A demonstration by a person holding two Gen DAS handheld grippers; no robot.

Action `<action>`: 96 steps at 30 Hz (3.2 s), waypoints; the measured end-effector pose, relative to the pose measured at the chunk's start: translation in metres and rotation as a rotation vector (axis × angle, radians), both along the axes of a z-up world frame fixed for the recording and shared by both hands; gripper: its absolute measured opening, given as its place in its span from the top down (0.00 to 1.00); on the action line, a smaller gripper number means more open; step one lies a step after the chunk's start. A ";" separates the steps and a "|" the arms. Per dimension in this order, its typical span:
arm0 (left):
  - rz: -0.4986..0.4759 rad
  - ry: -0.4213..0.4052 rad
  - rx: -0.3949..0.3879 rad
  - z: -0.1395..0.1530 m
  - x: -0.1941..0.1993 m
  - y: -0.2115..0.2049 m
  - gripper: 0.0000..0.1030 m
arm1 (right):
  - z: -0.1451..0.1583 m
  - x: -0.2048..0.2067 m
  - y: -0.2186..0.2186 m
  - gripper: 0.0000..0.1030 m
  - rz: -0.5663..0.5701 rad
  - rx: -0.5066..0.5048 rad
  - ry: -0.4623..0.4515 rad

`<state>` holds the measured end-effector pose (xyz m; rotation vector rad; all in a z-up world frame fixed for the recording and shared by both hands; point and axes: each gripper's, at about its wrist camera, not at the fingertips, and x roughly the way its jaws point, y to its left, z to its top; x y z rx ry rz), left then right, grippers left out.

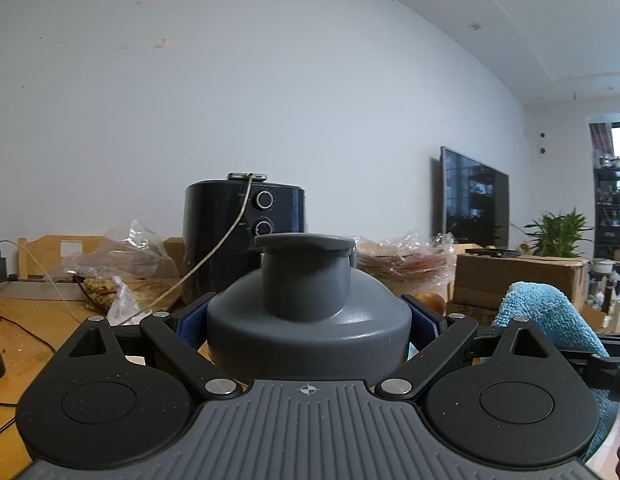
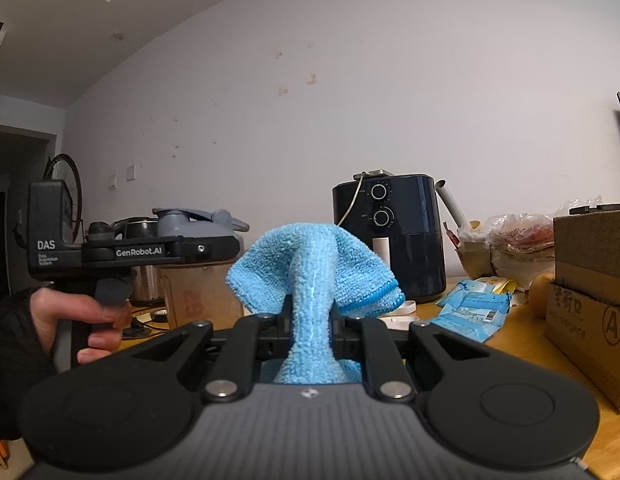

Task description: Clean container

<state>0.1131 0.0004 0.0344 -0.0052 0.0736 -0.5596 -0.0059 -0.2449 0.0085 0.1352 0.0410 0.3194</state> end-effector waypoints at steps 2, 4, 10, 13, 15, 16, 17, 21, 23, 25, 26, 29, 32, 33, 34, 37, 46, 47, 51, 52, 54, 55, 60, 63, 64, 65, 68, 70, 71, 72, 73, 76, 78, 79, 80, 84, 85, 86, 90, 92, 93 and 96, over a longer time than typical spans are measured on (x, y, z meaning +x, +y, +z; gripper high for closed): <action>-0.018 -0.003 -0.002 -0.001 0.002 0.002 0.07 | 0.000 -0.001 0.000 0.93 0.008 -0.001 -0.001; -0.037 -0.005 -0.005 -0.002 0.004 0.003 0.07 | 0.000 -0.002 0.000 0.93 0.013 0.000 -0.001; -0.107 -0.012 -0.018 -0.005 0.010 0.008 0.08 | -0.001 -0.003 0.001 0.93 0.027 0.001 -0.005; -0.143 -0.014 -0.029 -0.006 0.014 0.011 0.08 | -0.002 -0.005 0.001 0.93 0.030 0.003 -0.006; -0.160 -0.013 -0.035 -0.006 0.015 0.012 0.08 | -0.002 -0.005 -0.001 0.93 0.031 0.005 -0.006; -0.169 -0.012 -0.036 -0.006 0.016 0.013 0.08 | -0.002 -0.005 -0.001 0.93 0.031 0.007 -0.006; -0.177 -0.012 -0.037 -0.006 0.017 0.013 0.08 | -0.002 -0.006 -0.002 0.93 0.031 0.009 -0.005; -0.202 -0.012 -0.040 -0.006 0.020 0.014 0.08 | -0.003 -0.006 -0.002 0.93 0.032 0.013 -0.003; -0.211 -0.013 -0.040 -0.006 0.020 0.014 0.08 | -0.003 -0.006 -0.003 0.93 0.032 0.016 -0.002; -0.231 -0.012 -0.038 -0.006 0.021 0.012 0.08 | -0.003 -0.007 -0.003 0.93 0.034 0.018 -0.001; -0.245 -0.011 -0.038 -0.006 0.021 0.012 0.08 | -0.003 -0.007 -0.003 0.93 0.034 0.019 -0.001; -0.277 -0.013 -0.035 -0.006 0.022 0.007 0.08 | -0.003 -0.007 -0.003 0.93 0.035 0.019 0.001; -0.306 -0.013 -0.036 -0.006 0.022 0.004 0.08 | -0.003 -0.007 -0.004 0.93 0.037 0.020 0.002; -0.318 -0.014 -0.037 -0.006 0.022 0.003 0.08 | -0.003 -0.008 -0.004 0.93 0.038 0.020 0.002; -0.327 -0.015 -0.038 -0.007 0.022 0.002 0.08 | -0.004 -0.008 -0.004 0.93 0.039 0.019 0.002; -0.352 -0.018 -0.041 -0.008 0.023 0.001 0.08 | -0.005 -0.009 -0.003 0.93 0.045 0.016 0.003; -0.405 -0.021 -0.045 -0.011 0.031 0.005 0.08 | -0.007 -0.012 0.004 0.93 0.108 -0.028 -0.025; -0.405 -0.021 -0.045 -0.011 0.032 0.005 0.08 | -0.007 -0.012 0.006 0.93 0.119 -0.036 -0.028; -0.405 -0.020 -0.045 -0.012 0.031 0.005 0.08 | -0.008 -0.010 0.015 0.93 0.161 -0.077 -0.035; -0.405 -0.020 -0.044 -0.012 0.031 0.005 0.08 | -0.008 -0.009 0.017 0.93 0.172 -0.086 -0.036; -0.404 -0.020 -0.043 -0.012 0.031 0.004 0.08 | -0.009 -0.006 0.021 0.93 0.184 -0.098 -0.033; -0.404 -0.020 -0.043 -0.012 0.032 0.004 0.08 | -0.010 -0.004 0.023 0.93 0.190 -0.104 -0.030; -0.404 -0.019 -0.041 -0.011 0.032 0.004 0.08 | -0.009 0.007 0.032 0.93 0.215 -0.127 -0.022; -0.403 -0.017 -0.040 -0.010 0.031 0.004 0.08 | -0.008 0.013 0.037 0.93 0.227 -0.143 -0.022; -0.403 -0.017 -0.039 -0.010 0.032 0.004 0.08 | -0.007 0.015 0.039 0.93 0.229 -0.149 -0.022; -0.403 -0.017 -0.039 -0.010 0.031 0.004 0.08 | -0.007 0.017 0.040 0.93 0.230 -0.151 -0.020; -0.402 -0.017 -0.039 -0.010 0.031 0.004 0.08 | -0.006 0.023 0.043 0.93 0.237 -0.149 -0.002; -0.402 -0.017 -0.039 -0.010 0.031 0.004 0.08 | -0.005 0.028 0.045 0.93 0.241 -0.156 0.013; -0.401 -0.017 -0.039 -0.010 0.031 0.005 0.08 | -0.004 0.029 0.046 0.93 0.243 -0.155 0.020; -0.401 -0.017 -0.038 -0.010 0.030 0.005 0.08 | -0.004 0.031 0.047 0.93 0.245 -0.153 0.026; -0.400 -0.016 -0.038 -0.010 0.030 0.005 0.08 | -0.003 0.033 0.047 0.93 0.243 -0.152 0.036; -0.399 -0.016 -0.038 -0.010 0.029 0.005 0.08 | 0.000 0.039 0.049 0.93 0.243 -0.138 0.070; -0.398 -0.016 -0.038 -0.011 0.029 0.005 0.08 | 0.002 0.042 0.050 0.92 0.243 -0.130 0.092; -0.397 -0.016 -0.039 -0.010 0.029 0.005 0.08 | 0.003 0.043 0.050 0.92 0.242 -0.127 0.102; -0.394 -0.015 -0.039 -0.010 0.029 0.005 0.08 | 0.004 0.044 0.050 0.92 0.240 -0.129 0.110; -0.386 -0.014 -0.040 -0.010 0.027 0.004 0.08 | 0.008 0.045 0.051 0.92 0.231 -0.139 0.135; -0.386 -0.013 -0.040 -0.010 0.027 0.004 0.08 | 0.008 0.046 0.051 0.92 0.230 -0.141 0.141; -0.386 -0.013 -0.039 -0.010 0.027 0.004 0.08 | 0.009 0.046 0.052 0.92 0.228 -0.144 0.146; -0.385 -0.013 -0.037 -0.009 0.027 0.004 0.08 | 0.012 0.046 0.054 0.92 0.224 -0.162 0.162; -0.384 -0.013 -0.036 -0.009 0.027 0.003 0.08 | 0.012 0.047 0.054 0.92 0.222 -0.172 0.173; -0.385 -0.013 -0.036 -0.009 0.027 0.003 0.08 | 0.011 0.047 0.055 0.93 0.222 -0.176 0.179; -0.385 -0.013 -0.034 -0.009 0.028 0.003 0.08 | 0.007 0.050 0.055 0.93 0.227 -0.184 0.207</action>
